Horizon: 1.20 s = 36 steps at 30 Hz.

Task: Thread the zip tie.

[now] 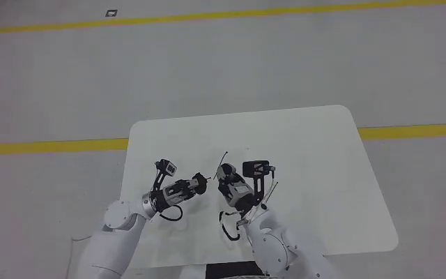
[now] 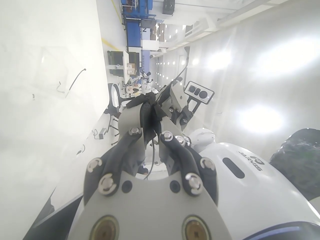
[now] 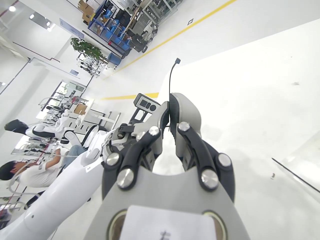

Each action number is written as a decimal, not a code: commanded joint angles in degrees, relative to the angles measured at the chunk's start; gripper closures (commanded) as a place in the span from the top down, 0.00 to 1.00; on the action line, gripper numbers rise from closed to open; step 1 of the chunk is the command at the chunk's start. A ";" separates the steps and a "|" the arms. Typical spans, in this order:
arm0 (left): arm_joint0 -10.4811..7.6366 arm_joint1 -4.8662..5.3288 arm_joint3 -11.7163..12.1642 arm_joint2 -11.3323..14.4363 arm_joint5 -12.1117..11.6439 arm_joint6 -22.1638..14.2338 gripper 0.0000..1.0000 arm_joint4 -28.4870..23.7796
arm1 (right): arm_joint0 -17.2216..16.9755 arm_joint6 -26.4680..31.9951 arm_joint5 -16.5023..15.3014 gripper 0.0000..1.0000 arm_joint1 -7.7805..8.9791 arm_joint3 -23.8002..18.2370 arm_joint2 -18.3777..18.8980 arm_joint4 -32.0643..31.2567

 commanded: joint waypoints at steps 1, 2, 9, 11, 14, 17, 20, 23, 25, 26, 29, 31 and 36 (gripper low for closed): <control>0.00 0.00 0.00 0.00 0.00 0.00 0.00 0.00 | 0.12 -0.22 0.16 0.00 -0.08 0.32 -0.42 -0.36; 0.00 0.00 0.00 0.00 0.00 0.00 0.00 0.00 | 0.20 -0.34 0.27 0.00 -0.14 0.50 -0.67 -0.52; 0.00 0.00 0.00 0.00 0.00 0.00 0.00 0.00 | 0.65 -1.25 0.79 0.00 -0.45 1.22 -1.69 -1.01; 0.00 0.00 0.00 0.00 0.00 0.00 0.00 0.00 | 0.73 -1.56 0.96 0.00 -0.53 1.39 -1.87 -1.10; 0.00 0.00 0.00 0.00 0.00 0.00 0.00 0.00 | 0.88 -1.89 1.23 0.00 -0.64 1.69 -2.12 -1.41; 0.00 0.00 0.00 0.00 0.00 0.00 0.00 0.00 | 0.97 -2.25 1.65 0.00 -0.73 1.88 -2.26 -1.90; 0.00 0.00 0.00 0.00 0.00 0.00 0.00 0.00 | 1.05 -2.47 1.77 0.00 -0.79 2.01 -2.31 -1.94; 0.00 0.00 0.00 0.00 0.00 0.00 0.00 0.00 | 1.15 -2.65 1.87 0.00 -0.85 2.18 -2.35 -1.95; 0.00 0.00 0.00 0.00 0.00 0.00 0.00 0.00 | 1.23 -2.69 1.87 0.00 -0.92 2.35 -2.38 -1.94; 0.00 0.00 0.00 0.00 0.00 0.00 0.00 0.00 | 1.27 -2.69 1.87 0.00 -0.96 2.45 -2.40 -1.94; 0.00 0.00 0.00 0.00 0.00 0.00 0.00 0.00 | 1.45 -2.64 1.87 0.00 -1.07 2.74 -2.48 -1.84; 0.00 0.00 0.00 0.00 0.00 0.00 0.00 0.00 | 1.56 -2.64 1.87 0.00 -1.14 2.90 -2.53 -1.80; 0.00 0.00 0.00 0.00 0.00 0.00 0.00 0.00 | 1.71 -3.04 1.87 0.00 -1.36 3.30 -2.52 -1.84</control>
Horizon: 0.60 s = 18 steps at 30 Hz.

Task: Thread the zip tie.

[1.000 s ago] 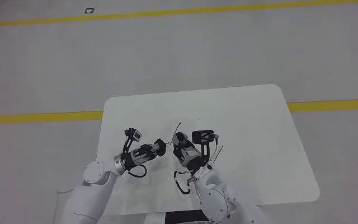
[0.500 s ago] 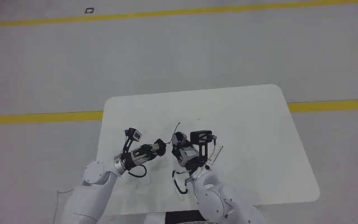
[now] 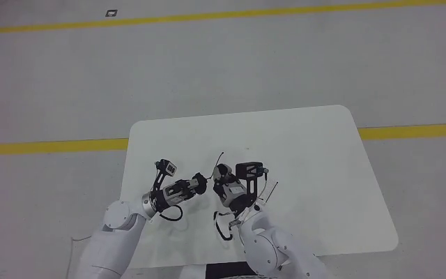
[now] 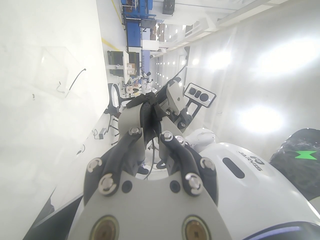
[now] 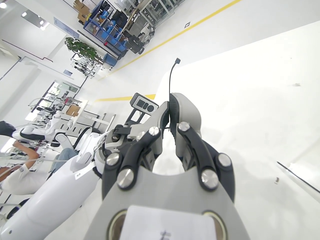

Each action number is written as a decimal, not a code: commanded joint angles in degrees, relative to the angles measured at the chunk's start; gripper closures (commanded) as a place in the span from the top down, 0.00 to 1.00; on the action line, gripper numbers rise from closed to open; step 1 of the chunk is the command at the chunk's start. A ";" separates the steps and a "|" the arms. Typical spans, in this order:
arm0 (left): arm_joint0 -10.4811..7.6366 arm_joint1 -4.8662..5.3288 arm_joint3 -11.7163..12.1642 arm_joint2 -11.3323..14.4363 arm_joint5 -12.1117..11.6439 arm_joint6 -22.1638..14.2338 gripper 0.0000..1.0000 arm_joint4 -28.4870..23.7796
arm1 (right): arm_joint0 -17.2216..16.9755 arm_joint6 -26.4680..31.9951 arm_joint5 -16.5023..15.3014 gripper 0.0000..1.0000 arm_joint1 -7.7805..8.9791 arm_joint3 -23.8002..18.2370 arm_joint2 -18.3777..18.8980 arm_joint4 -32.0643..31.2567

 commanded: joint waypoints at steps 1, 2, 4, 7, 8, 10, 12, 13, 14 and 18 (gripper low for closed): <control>0.00 0.00 0.00 0.00 0.00 0.00 0.00 0.00 | 0.00 -0.17 0.00 0.00 -0.09 0.14 0.08 -0.06; 0.00 0.00 0.00 0.00 0.00 0.00 0.00 0.00 | 0.00 -0.21 0.00 0.00 -0.14 0.19 0.13 -0.07; 0.00 0.00 0.00 0.00 0.00 0.00 0.00 0.00 | -0.06 -0.24 0.00 0.00 -0.25 0.28 0.21 -0.19; 0.00 0.00 0.00 0.00 0.00 0.00 0.00 0.00 | -0.14 -0.13 0.00 0.00 -0.40 0.36 0.35 -0.47; 0.00 0.00 0.00 0.00 0.00 0.00 0.00 0.00 | -0.16 -0.10 0.00 0.00 -0.44 0.38 0.39 -0.54; 0.00 0.00 0.00 0.00 0.00 0.00 0.00 0.00 | -0.21 -0.13 0.00 0.00 -0.54 0.42 0.50 -0.65; 0.00 0.00 0.00 0.00 0.00 0.00 0.00 0.00 | -0.28 -0.28 0.00 0.00 -0.62 0.49 0.61 -0.71; 0.00 0.00 0.00 0.00 0.00 0.00 0.00 0.00 | -0.31 -0.38 0.00 0.00 -0.68 0.52 0.67 -0.74; 0.00 0.00 0.00 0.00 0.00 0.00 0.00 0.00 | -0.33 -0.46 0.00 0.00 -0.72 0.56 0.71 -0.78; 0.00 0.00 0.00 0.00 0.00 0.00 0.00 0.00 | -0.31 -0.57 0.00 0.00 -0.87 0.64 0.80 -0.88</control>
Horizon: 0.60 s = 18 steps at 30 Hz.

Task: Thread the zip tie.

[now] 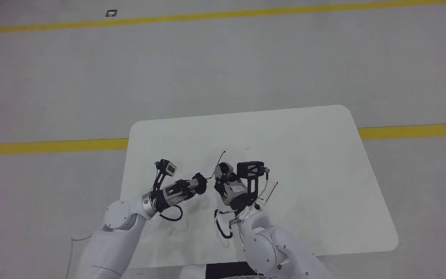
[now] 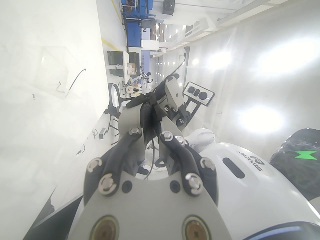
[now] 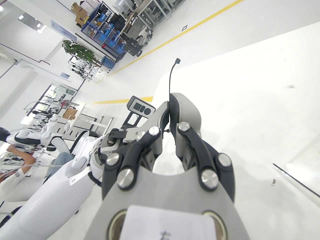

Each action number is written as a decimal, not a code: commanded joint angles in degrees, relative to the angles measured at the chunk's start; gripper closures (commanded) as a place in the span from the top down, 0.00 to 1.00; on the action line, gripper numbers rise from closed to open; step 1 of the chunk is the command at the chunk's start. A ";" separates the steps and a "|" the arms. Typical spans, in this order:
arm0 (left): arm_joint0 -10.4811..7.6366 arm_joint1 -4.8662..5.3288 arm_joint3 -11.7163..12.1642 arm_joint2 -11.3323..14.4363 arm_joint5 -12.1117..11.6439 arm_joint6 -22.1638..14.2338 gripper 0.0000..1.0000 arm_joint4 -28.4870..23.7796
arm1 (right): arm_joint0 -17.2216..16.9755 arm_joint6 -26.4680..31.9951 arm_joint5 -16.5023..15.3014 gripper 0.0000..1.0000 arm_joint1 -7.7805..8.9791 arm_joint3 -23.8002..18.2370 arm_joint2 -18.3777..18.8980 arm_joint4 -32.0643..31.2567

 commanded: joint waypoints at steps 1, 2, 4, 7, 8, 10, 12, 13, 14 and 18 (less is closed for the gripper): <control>0.00 0.00 0.00 0.00 0.00 0.00 0.00 0.00 | 0.03 -0.05 0.00 0.00 -0.06 0.04 0.02 0.00; 0.00 0.00 0.00 0.00 0.00 0.00 0.00 0.00 | 0.06 -0.07 0.00 0.00 -0.09 0.09 0.02 0.01; 0.00 0.00 0.00 0.00 0.00 0.00 0.00 0.00 | 0.13 -0.07 0.00 0.00 -0.13 0.17 -0.02 0.03; 0.00 0.00 0.00 0.00 0.00 0.00 0.00 0.00 | 0.28 -0.08 0.00 0.00 -0.20 0.34 -0.09 0.10; 0.00 0.00 0.00 0.00 0.00 0.00 0.00 0.00 | 0.31 -0.09 0.00 0.00 -0.23 0.39 -0.10 0.10; 0.00 0.00 0.00 0.00 0.00 0.00 0.00 0.00 | 0.36 -0.13 0.00 0.00 -0.29 0.51 -0.11 0.10; 0.00 0.00 0.00 0.00 0.00 0.00 0.00 0.00 | 0.43 -0.08 0.00 0.00 -0.35 0.62 -0.14 0.10; 0.00 0.00 0.00 0.00 0.00 0.00 0.00 0.00 | 0.47 -0.03 0.00 0.00 -0.37 0.67 -0.17 0.08; 0.00 0.00 0.00 0.00 0.00 0.00 0.00 0.00 | 0.50 0.02 0.00 0.00 -0.39 0.74 -0.21 0.05; 0.00 0.00 0.00 0.00 0.00 0.00 0.00 0.00 | 0.54 0.31 0.00 0.00 -0.44 0.85 -0.24 -0.10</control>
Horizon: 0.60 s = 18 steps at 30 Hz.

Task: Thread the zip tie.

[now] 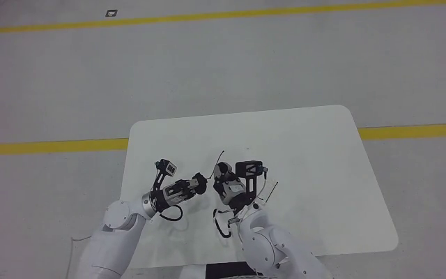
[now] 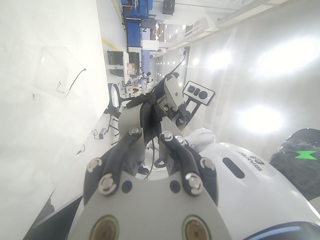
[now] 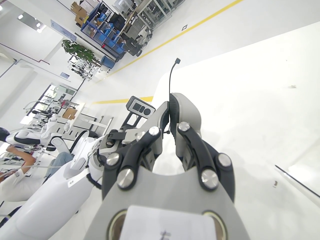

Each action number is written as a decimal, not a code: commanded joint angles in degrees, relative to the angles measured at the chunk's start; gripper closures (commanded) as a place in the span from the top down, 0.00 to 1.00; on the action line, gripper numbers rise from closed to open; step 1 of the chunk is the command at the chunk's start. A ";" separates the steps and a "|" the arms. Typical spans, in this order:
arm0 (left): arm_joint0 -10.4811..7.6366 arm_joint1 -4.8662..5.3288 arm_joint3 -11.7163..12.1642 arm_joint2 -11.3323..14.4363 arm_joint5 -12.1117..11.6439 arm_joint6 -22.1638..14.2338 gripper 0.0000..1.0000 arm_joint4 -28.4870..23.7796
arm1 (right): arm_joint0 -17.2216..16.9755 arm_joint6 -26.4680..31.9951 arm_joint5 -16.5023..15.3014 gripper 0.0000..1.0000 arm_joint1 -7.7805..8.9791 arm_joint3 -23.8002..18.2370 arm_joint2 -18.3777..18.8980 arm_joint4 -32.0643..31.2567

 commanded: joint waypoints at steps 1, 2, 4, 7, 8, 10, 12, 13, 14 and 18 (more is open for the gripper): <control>0.00 0.00 0.00 0.00 0.00 0.00 0.00 0.00 | -0.01 0.19 0.00 0.00 -0.02 0.00 0.00 -0.08; 0.00 0.00 0.00 0.00 0.00 0.00 0.00 0.00 | -0.01 0.28 0.00 0.00 -0.02 0.00 0.00 -0.12; 0.00 0.00 0.00 0.00 0.00 0.00 0.00 0.00 | -0.03 0.44 0.00 0.00 -0.01 -0.04 0.01 -0.13; 0.00 0.00 0.00 0.00 0.00 0.00 0.00 0.00 | -0.08 0.67 0.00 0.00 0.05 -0.11 -0.01 -0.21; 0.00 0.00 0.00 0.00 0.00 0.00 0.00 0.00 | -0.10 0.77 0.00 0.00 0.08 -0.12 -0.01 -0.25; 0.00 0.00 0.00 0.00 0.00 0.00 0.00 0.00 | -0.15 0.87 0.00 0.00 0.13 -0.16 -0.02 -0.28; 0.00 0.00 0.00 0.00 0.00 0.00 0.00 0.00 | -0.19 1.04 0.00 0.00 0.20 -0.18 -0.06 -0.34; 0.00 0.00 0.00 0.00 0.00 0.00 0.00 0.00 | -0.20 1.07 0.00 0.00 0.23 -0.20 -0.08 -0.36; 0.00 0.00 0.00 0.00 0.00 0.00 0.00 0.00 | -0.21 1.12 0.00 0.00 0.27 -0.22 -0.12 -0.36; 0.00 0.00 0.00 0.00 0.00 0.00 0.00 0.00 | -0.17 1.32 0.00 0.00 0.48 -0.40 -0.34 -0.33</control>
